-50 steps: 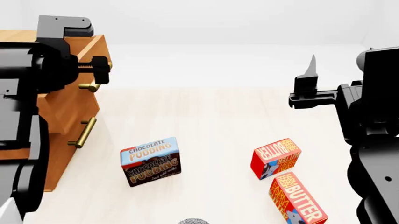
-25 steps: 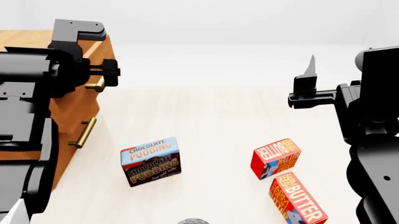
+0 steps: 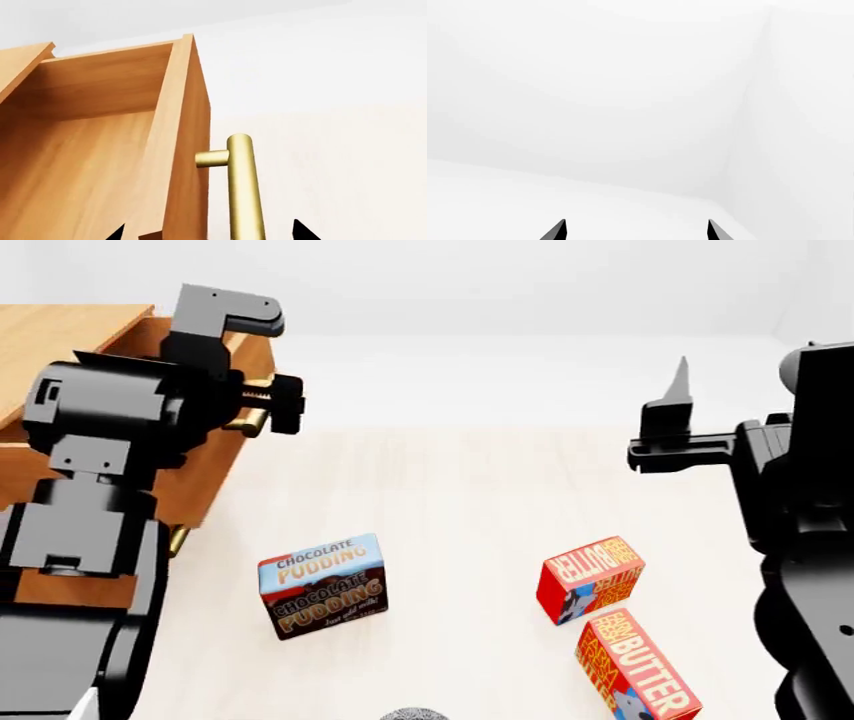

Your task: Put the bowl in the top drawer of the cabinet.

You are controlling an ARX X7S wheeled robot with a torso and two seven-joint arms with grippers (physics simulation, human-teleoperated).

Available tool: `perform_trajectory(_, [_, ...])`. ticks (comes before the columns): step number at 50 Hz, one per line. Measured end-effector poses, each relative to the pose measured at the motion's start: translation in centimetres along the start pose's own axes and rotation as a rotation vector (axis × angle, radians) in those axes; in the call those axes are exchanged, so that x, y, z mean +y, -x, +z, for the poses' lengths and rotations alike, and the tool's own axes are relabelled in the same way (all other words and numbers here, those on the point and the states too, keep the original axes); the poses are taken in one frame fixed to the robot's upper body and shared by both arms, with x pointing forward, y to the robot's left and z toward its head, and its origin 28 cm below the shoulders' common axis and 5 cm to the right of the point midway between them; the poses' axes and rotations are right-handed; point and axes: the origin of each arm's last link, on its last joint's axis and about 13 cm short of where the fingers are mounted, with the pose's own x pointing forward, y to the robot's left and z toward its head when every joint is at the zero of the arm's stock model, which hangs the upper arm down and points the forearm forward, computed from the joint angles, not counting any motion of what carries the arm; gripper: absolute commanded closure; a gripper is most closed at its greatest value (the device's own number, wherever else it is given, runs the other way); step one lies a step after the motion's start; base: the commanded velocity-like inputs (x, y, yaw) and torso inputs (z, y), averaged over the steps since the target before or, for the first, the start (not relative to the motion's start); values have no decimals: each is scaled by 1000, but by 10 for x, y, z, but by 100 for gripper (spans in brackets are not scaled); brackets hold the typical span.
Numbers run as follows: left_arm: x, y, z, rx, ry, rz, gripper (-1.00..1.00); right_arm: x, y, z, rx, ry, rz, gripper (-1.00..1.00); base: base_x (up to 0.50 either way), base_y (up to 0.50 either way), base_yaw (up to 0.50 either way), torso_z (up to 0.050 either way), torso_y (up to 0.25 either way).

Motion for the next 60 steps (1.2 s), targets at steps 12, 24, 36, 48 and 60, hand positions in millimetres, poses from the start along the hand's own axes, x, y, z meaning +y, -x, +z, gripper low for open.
perform_trajectory(12, [-28, 8, -1, -41, -18, -41, -100, -2, 3, 3, -11, -2, -3, -100, -12, 0, 4, 0, 2])
perform_trajectory(24, [-45, 14, -4, -78, -56, -37, -100, -4, 5, 5, -17, -3, -8, -100, -17, 0, 7, 0, 6])
perform_trajectory(36, [-51, 24, -5, -67, -71, -48, -100, -5, 6, 5, -17, -4, -9, -100, -14, -1, 4, 0, 6])
perform_trajectory(48, [-49, 35, -5, -32, -77, -58, -100, -7, 6, 5, -18, -6, -11, -100, -5, -3, -3, 0, 3])
perform_trajectory(60, [-49, 40, 9, -66, -46, -65, -100, -8, 7, 6, -20, -9, -13, -100, -2, -3, -6, 0, 4])
